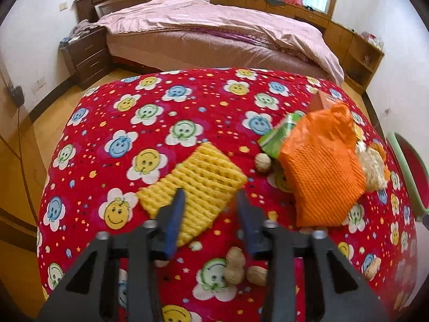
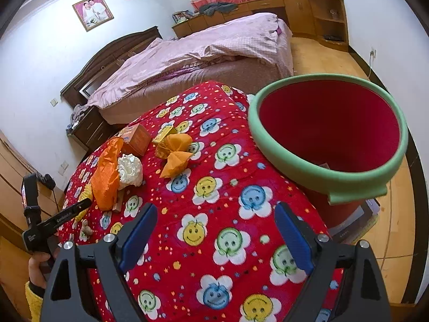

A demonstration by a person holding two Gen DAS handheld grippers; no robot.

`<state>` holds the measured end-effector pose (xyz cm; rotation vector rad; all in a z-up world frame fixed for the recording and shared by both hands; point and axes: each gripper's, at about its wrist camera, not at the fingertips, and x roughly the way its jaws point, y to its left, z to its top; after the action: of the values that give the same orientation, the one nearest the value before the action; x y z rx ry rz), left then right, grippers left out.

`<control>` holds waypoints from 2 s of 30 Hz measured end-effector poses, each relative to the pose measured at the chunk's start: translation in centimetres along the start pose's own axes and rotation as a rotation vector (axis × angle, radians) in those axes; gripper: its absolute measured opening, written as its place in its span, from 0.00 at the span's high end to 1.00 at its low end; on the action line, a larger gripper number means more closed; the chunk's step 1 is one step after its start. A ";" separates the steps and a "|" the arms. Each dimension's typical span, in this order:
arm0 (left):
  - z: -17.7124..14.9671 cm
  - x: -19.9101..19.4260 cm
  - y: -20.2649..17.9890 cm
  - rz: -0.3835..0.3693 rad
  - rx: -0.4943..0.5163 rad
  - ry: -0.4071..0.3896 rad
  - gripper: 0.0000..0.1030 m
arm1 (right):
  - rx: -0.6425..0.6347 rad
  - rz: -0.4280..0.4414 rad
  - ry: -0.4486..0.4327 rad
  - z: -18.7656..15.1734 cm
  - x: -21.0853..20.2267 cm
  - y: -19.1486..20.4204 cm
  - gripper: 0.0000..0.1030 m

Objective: Collect trash
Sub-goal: 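Move both tools back over the bedspread toward the remaining trash, then grasp the yellow foam net with the left tool while the right tool grasps the orange wrapper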

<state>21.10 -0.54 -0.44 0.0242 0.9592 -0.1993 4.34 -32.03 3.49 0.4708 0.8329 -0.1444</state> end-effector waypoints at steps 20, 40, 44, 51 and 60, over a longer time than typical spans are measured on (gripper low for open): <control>-0.8 -0.5 2.9 -0.158 -0.138 -0.079 0.90 | -0.178 -0.063 0.018 3.6 8.3 5.5 0.18; -0.7 -3.9 1.6 -0.210 -0.121 -0.131 0.91 | -0.224 -0.017 0.016 2.9 8.3 6.7 0.91; -0.8 -5.6 0.3 -0.231 -0.099 -0.149 0.91 | -0.206 0.011 -0.021 2.7 5.8 6.2 0.91; -0.7 -8.1 -2.9 -0.272 -0.047 -0.174 0.91 | -0.152 0.036 -0.085 2.1 1.5 4.7 0.91; -0.8 -10.1 -8.2 -0.343 0.016 -0.179 0.91 | -0.090 0.022 -0.156 1.5 -3.1 1.5 0.91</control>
<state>13.41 -6.87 7.89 -0.1428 0.7781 -0.5167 3.69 -31.54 7.18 0.3789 0.6782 -0.1211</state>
